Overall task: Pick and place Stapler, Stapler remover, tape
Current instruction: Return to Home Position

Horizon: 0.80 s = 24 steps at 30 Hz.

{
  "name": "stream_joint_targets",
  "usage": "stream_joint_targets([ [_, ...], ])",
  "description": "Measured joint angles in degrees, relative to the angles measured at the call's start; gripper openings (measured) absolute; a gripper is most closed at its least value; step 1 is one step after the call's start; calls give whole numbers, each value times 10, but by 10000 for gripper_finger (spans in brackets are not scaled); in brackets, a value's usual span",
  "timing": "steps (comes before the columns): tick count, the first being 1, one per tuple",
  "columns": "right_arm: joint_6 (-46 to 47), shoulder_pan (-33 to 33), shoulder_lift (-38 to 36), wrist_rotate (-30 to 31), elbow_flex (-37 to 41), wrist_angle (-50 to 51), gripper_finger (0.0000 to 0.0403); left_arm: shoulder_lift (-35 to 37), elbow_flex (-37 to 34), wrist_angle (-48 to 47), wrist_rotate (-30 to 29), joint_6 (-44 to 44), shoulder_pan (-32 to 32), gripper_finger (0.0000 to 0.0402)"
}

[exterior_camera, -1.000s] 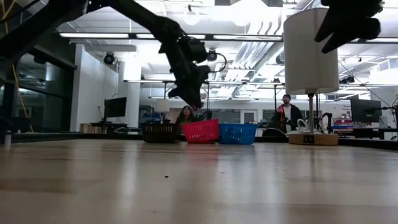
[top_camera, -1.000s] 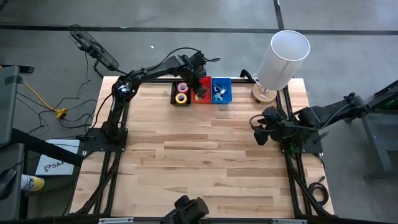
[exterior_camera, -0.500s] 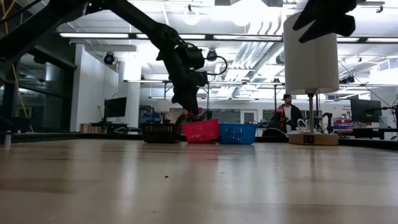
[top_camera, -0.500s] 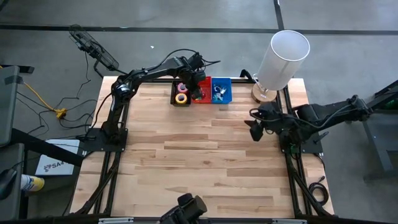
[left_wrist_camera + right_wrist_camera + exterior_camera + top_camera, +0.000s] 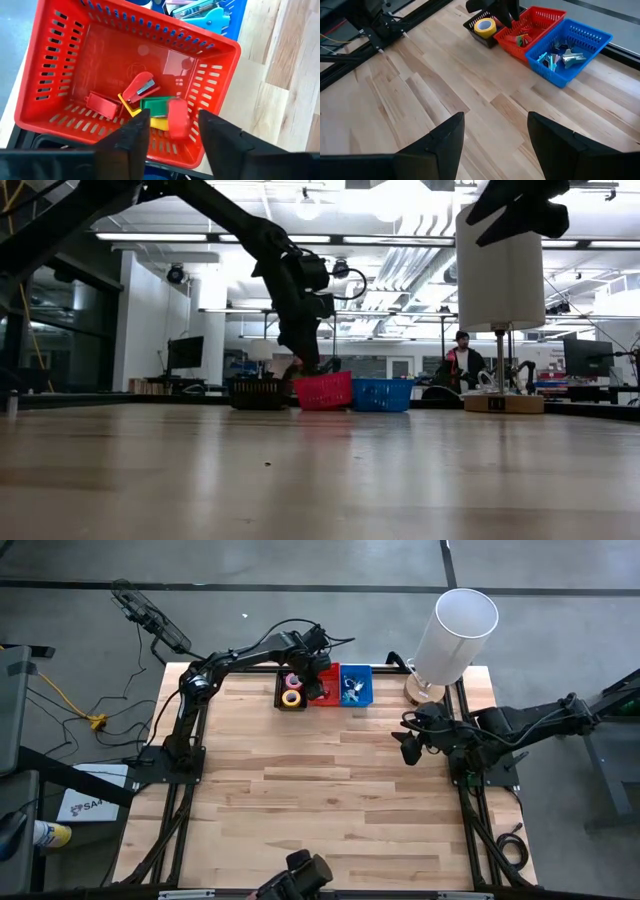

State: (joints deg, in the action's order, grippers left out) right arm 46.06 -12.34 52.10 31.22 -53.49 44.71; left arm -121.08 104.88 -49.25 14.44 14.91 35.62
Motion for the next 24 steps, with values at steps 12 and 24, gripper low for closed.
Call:
stream_joint_targets([
  [12, 7, 0, 0, -9, 0, 0, 208, 0, 46, -48, 0, -1, 0, 225],
  [24, -34, 0, -6, -108, 0, -66, 208, 0, 191, -213, -36, 16, 3, 225],
])
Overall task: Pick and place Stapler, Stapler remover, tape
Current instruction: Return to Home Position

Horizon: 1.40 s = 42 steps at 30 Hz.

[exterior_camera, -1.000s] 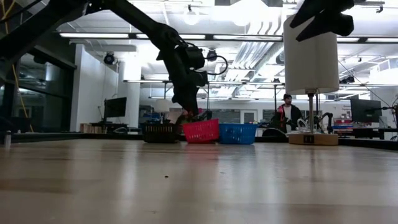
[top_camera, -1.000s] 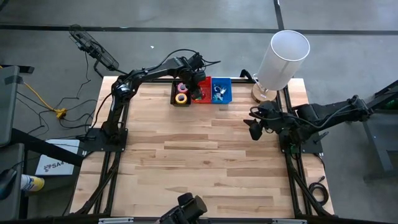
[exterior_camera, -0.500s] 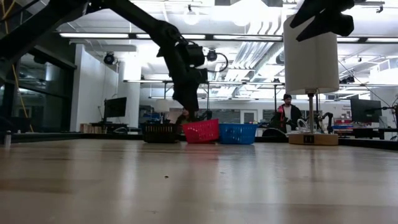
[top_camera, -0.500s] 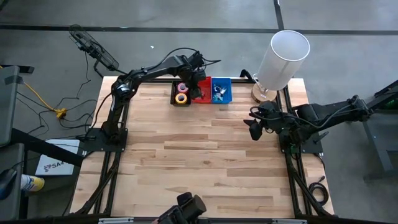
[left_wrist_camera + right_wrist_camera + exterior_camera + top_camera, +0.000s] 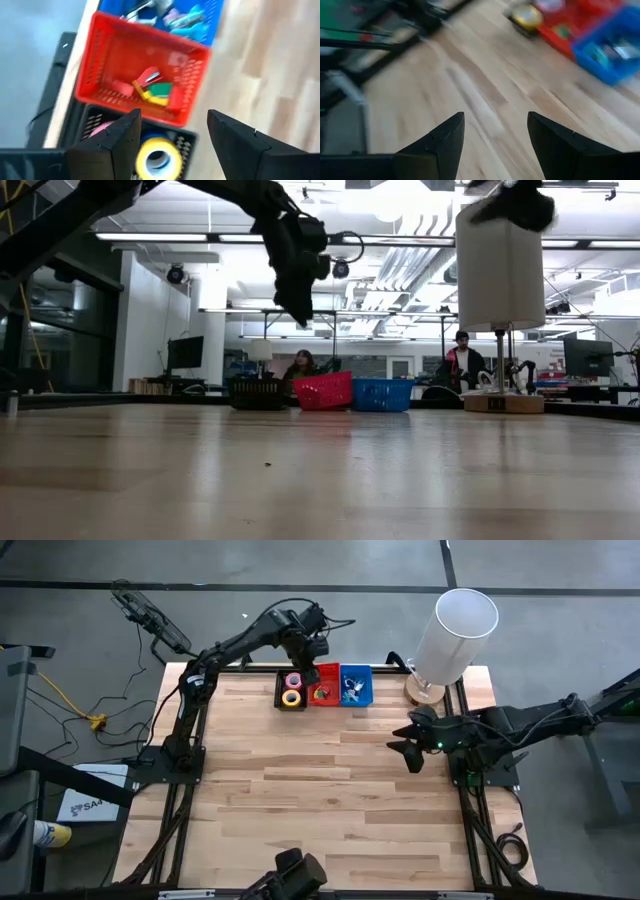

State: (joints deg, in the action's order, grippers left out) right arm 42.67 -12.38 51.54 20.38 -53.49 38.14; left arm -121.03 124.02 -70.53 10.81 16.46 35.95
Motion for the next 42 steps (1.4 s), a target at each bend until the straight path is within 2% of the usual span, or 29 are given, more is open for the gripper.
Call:
stream_joint_targets([
  [2, -65, 0, -8, -16, 0, -56, 208, 4, 9, -2, 34, -2, 5, 225],
  [6, -179, 5, -33, -41, 0, -134, 208, 20, 9, 2, 162, 16, 23, 225],
  [8, -206, 13, -47, -51, 0, -142, 208, 31, 8, 1, 216, 34, 28, 225],
  [11, -227, 25, -74, -65, 17, -173, 208, 53, 9, 1, 263, 51, 35, 225],
  [14, -260, 41, -125, -110, 98, -305, 208, 75, 8, 4, 274, 63, 34, 225],
  [17, -275, 61, -183, -150, 214, -463, 208, 95, 8, 5, 284, 63, 34, 225],
  [22, -247, 95, -277, -161, 353, -573, 208, 119, 8, 5, 339, 73, 30, 225],
  [29, -212, 149, -411, -220, 453, -602, 208, 118, 8, 10, 341, 54, -11, 225],
  [35, -199, 186, -508, -266, 500, -596, 209, 118, 8, 117, 299, -30, -62, 225],
  [39, -179, 204, -510, -319, 503, -580, 209, 119, -13, 182, 262, -82, -94, 225],
  [42, -165, 214, -510, -339, 501, -565, 209, 127, -43, 196, 233, -108, -109, 225],
])
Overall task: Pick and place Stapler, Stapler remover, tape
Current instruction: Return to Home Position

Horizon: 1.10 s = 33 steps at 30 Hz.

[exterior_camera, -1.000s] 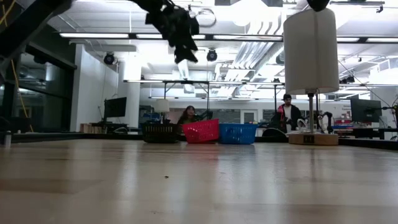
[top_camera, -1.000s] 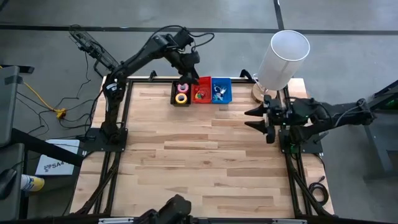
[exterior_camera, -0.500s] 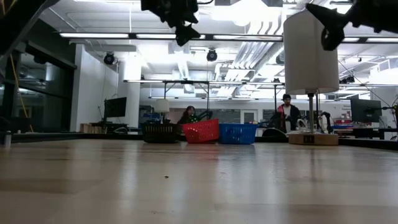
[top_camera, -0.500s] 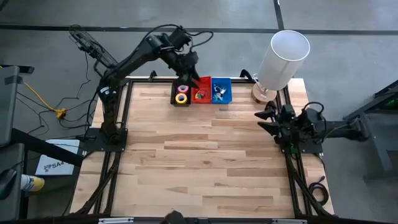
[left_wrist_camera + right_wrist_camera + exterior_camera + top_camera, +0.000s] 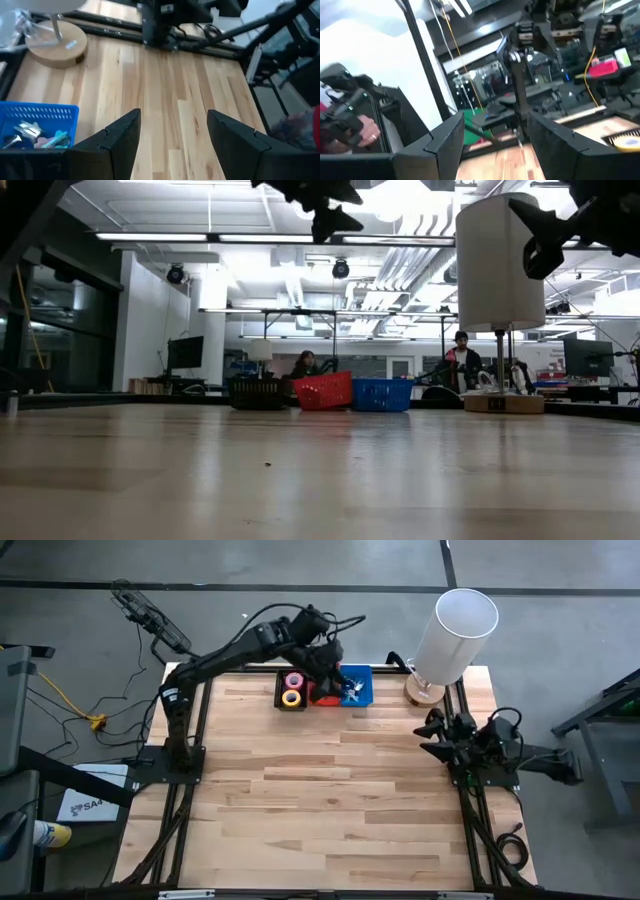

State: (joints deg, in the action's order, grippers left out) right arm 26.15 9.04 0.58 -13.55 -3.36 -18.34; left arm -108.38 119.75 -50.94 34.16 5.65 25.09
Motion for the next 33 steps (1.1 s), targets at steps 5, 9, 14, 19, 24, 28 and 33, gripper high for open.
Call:
stream_joint_targets([
  [5, -2, 12, -3, -4, 0, 2, 209, 49, -64, 82, -48, -43, -18, 225],
  [9, 10, 25, -3, -26, 0, 19, 209, 115, -154, 152, -85, -77, -23, 225],
  [14, 21, 37, -2, -34, 0, 29, 209, 222, -316, 253, -112, -121, -36, 225],
  [19, 21, 49, -2, -34, 0, 30, 209, 331, -481, 391, -171, -176, -65, 225],
  [24, 26, 60, -2, -38, 0, 31, 209, 437, -613, 460, -246, -218, -94, 225],
  [28, 37, 69, -2, -51, 0, 31, 208, 522, -697, 482, -304, -245, -119, 225],
  [33, 49, 83, -3, -65, 0, 18, 208, 630, -776, 483, -384, -266, -149, 225],
])
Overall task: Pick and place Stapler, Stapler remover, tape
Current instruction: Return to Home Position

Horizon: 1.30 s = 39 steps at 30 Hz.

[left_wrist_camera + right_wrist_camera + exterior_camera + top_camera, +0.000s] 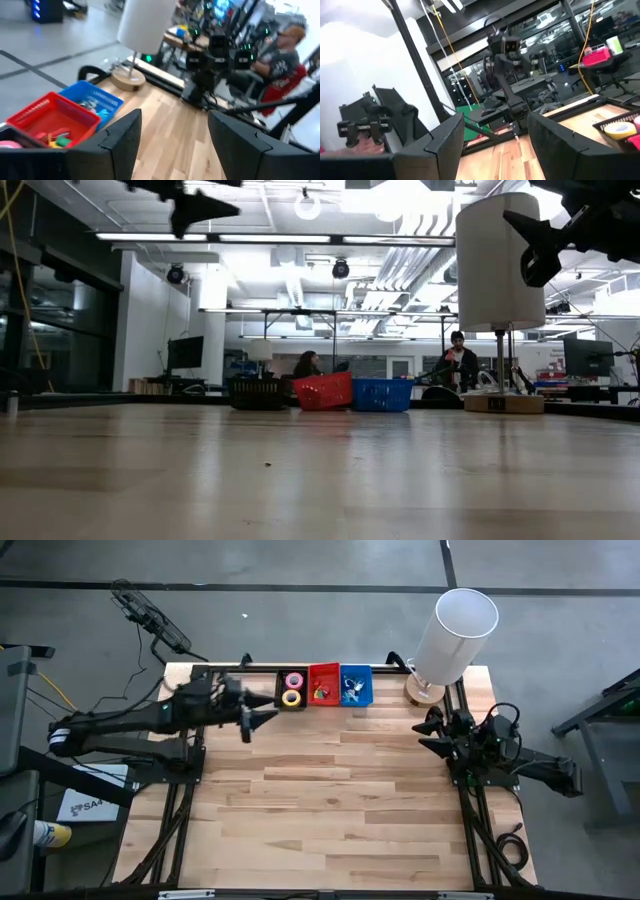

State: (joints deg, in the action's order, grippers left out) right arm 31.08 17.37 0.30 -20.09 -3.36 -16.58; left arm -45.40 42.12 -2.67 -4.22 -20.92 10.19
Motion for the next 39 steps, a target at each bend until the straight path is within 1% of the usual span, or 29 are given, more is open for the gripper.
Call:
stream_joint_targets([
  [6, 4, 16, 0, 0, 0, -20, 208, 120, -81, 1, -60, -18, -28, 225],
  [11, -1, 24, 0, 18, 0, -28, 208, 183, -139, 1, -83, -37, -42, 225],
  [16, -10, 25, 0, 37, 0, -61, 208, 251, -201, 5, -119, -64, -51, 225],
  [19, -11, 25, 0, 52, 0, -60, 208, 295, -238, 31, -111, -66, -51, 225],
  [22, -11, 25, 0, 66, 0, -60, 208, 339, -264, 35, -103, -66, -51, 225],
  [30, -11, 25, 0, 70, 0, -67, 208, 453, -331, 34, -101, -72, -51, 225],
  [34, -13, 25, 0, 79, 0, -71, 208, 450, -349, 28, -98, -87, -50, 225],
  [39, -12, 25, 0, 82, 0, -61, 208, 450, -371, 49, -99, -94, -50, 225],
])
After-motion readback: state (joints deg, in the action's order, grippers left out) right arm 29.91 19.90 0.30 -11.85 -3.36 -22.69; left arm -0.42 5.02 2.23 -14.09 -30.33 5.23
